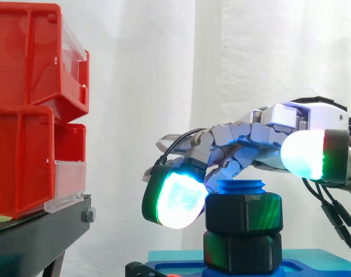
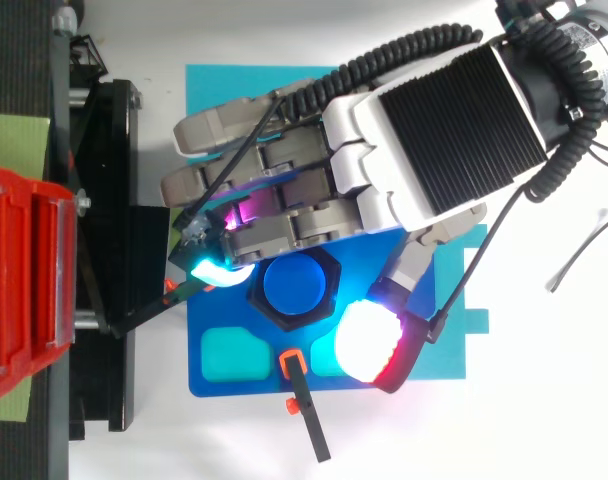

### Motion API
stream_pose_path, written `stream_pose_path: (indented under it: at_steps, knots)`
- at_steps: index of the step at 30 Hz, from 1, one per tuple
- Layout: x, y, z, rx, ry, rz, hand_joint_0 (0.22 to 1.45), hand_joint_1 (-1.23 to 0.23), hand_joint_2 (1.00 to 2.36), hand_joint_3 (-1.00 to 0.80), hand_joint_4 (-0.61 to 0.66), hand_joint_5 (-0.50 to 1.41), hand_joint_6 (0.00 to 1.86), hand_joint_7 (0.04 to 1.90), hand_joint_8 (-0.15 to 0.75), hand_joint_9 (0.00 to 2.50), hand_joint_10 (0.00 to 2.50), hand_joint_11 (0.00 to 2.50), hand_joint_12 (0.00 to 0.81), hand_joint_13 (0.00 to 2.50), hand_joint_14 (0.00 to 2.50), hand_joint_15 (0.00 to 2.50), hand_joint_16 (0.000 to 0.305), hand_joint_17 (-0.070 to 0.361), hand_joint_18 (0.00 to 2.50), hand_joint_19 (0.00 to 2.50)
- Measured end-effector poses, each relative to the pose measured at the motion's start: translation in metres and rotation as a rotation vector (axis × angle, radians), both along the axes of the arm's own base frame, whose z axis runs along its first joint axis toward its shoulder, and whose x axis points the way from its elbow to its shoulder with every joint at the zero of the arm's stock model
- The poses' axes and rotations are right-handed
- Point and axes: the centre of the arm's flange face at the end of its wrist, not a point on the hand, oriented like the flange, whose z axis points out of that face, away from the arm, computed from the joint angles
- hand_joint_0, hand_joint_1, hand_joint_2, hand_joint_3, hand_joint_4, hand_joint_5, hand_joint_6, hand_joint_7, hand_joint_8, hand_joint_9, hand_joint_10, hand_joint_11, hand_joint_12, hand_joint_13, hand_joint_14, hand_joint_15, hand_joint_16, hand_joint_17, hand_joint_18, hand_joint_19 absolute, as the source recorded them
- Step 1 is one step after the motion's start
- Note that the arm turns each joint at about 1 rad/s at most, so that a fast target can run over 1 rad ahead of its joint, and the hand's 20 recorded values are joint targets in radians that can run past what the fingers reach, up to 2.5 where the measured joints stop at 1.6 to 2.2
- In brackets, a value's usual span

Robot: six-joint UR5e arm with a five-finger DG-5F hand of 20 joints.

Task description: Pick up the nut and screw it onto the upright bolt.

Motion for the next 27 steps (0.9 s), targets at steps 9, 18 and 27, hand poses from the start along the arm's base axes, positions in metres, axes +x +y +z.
stream_pose_path:
  at_steps: [9, 18, 27]
  knots:
    - [-0.003, -0.006, -0.001, -0.001, 0.017, -0.001, 0.51, -0.07, 1.00, -0.50, 0.15, 0.00, 0.50, 1.29, 0.263, 0.86, 0.00, 0.00, 0.304, 0.41, 0.00, 0.00, 0.035, 0.078, 0.09, 0.00]
    - [-0.005, -0.014, -0.001, -0.004, 0.016, 0.000, 0.51, -0.08, 1.00, -0.50, 0.16, 0.01, 0.50, 1.38, 0.266, 0.91, 0.00, 0.00, 0.298, 0.45, 0.00, 0.00, 0.034, 0.076, 0.14, 0.00]
    - [-0.007, -0.020, -0.001, -0.007, 0.016, -0.001, 0.52, -0.08, 1.00, -0.50, 0.16, 0.03, 0.52, 1.44, 0.270, 0.96, 0.00, 0.00, 0.288, 0.50, 0.00, 0.00, 0.032, 0.073, 0.19, 0.00]
